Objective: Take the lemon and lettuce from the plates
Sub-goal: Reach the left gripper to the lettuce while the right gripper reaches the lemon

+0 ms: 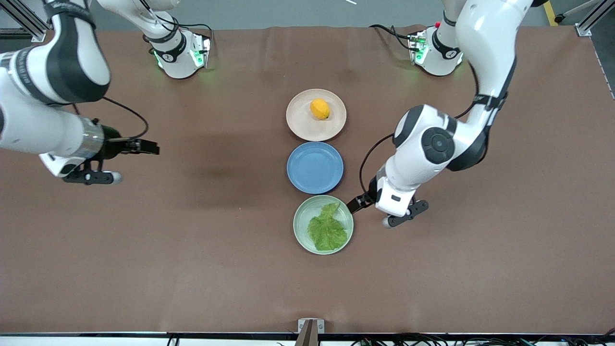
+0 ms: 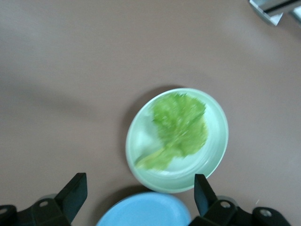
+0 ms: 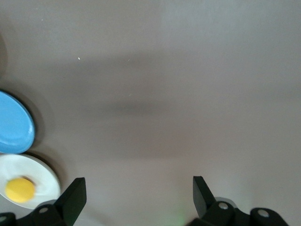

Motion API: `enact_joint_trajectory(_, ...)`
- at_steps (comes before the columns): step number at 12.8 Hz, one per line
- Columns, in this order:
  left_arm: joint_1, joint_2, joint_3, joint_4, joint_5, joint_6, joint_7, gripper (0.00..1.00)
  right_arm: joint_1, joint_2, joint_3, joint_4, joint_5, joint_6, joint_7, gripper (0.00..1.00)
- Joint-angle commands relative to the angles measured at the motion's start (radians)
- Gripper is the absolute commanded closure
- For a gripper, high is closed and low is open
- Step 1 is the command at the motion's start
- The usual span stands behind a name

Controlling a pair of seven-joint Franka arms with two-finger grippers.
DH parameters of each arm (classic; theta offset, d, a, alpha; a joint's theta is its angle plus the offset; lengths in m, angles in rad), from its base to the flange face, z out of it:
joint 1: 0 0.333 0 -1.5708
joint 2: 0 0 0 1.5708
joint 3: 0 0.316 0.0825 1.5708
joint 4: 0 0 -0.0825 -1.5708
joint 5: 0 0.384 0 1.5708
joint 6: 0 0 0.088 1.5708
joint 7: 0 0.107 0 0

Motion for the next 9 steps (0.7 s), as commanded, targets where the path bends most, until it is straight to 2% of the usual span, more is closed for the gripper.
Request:
enact_joint_trajectory(1,-0.039,0.092,0.004,0.024,-0.001,0.163,-0.116,0.00,0.161,-0.111,-0.002,-0.143,0.009,0.075,0.233,0.00)
enact_joint_trajectory(3,-0.070,0.133,0.013,0.026,-0.001,0.217,-0.148,0.00,0.281,-0.132,0.002,-0.208,0.029,0.165,0.307,0.00)
enact_joint_trajectory(5,-0.074,0.175,0.015,0.026,0.000,0.295,-0.148,0.00,0.471,-0.124,0.000,-0.214,0.027,0.246,0.312,0.00)
enact_joint_trajectory(9,-0.113,0.232,0.044,0.026,0.000,0.410,-0.148,0.00,0.750,-0.040,0.006,-0.300,0.050,0.591,0.312,0.00)
